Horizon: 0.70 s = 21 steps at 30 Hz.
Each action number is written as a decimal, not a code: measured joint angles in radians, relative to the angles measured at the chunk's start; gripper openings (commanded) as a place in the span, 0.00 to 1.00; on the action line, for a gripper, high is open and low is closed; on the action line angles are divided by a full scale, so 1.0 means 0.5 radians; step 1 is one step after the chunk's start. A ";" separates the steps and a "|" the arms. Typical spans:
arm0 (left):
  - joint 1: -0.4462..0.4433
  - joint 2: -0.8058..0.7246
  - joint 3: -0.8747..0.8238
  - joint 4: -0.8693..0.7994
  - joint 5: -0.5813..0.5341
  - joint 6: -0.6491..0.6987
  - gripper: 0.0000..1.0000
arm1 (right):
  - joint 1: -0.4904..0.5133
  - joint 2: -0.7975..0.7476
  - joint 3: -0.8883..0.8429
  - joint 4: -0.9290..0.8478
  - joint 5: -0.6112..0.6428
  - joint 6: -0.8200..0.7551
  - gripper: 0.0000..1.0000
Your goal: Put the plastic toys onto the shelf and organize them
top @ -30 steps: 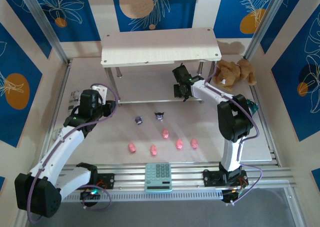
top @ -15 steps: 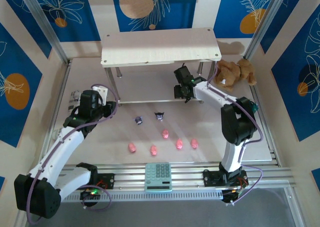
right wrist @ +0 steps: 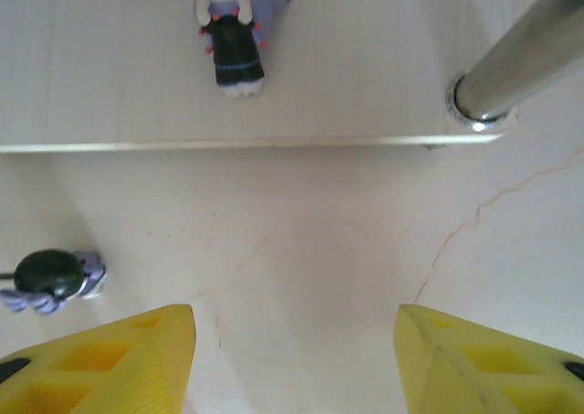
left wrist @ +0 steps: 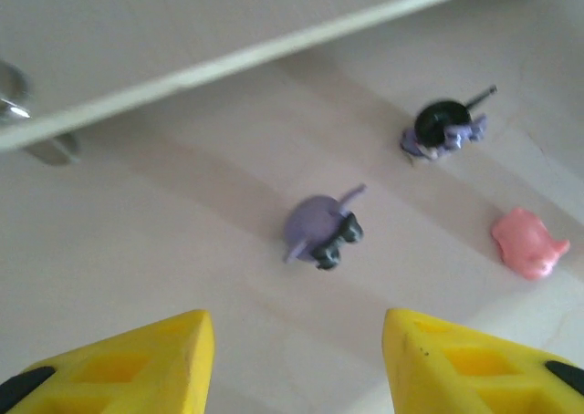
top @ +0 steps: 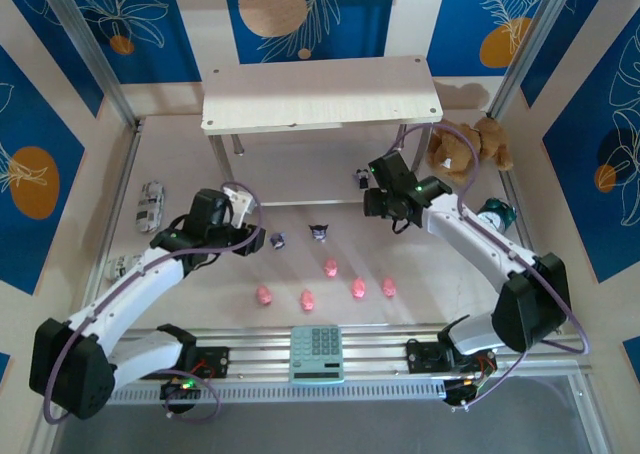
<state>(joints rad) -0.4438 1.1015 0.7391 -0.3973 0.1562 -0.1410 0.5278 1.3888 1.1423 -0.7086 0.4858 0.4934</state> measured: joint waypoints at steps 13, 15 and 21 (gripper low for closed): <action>-0.022 0.330 -0.048 0.183 0.249 0.082 0.56 | 0.050 -0.089 -0.026 -0.043 -0.039 0.029 0.60; -0.022 0.385 -0.043 0.188 0.246 0.108 0.60 | 0.050 -0.089 -0.026 -0.043 -0.039 0.029 0.61; -0.022 0.502 0.021 0.195 0.188 0.183 0.63 | 0.050 -0.099 -0.027 -0.043 -0.037 0.028 0.60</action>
<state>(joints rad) -0.4549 1.3525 0.7498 -0.2996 0.2504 -0.0494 0.5526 1.3392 1.1290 -0.7300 0.4671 0.5076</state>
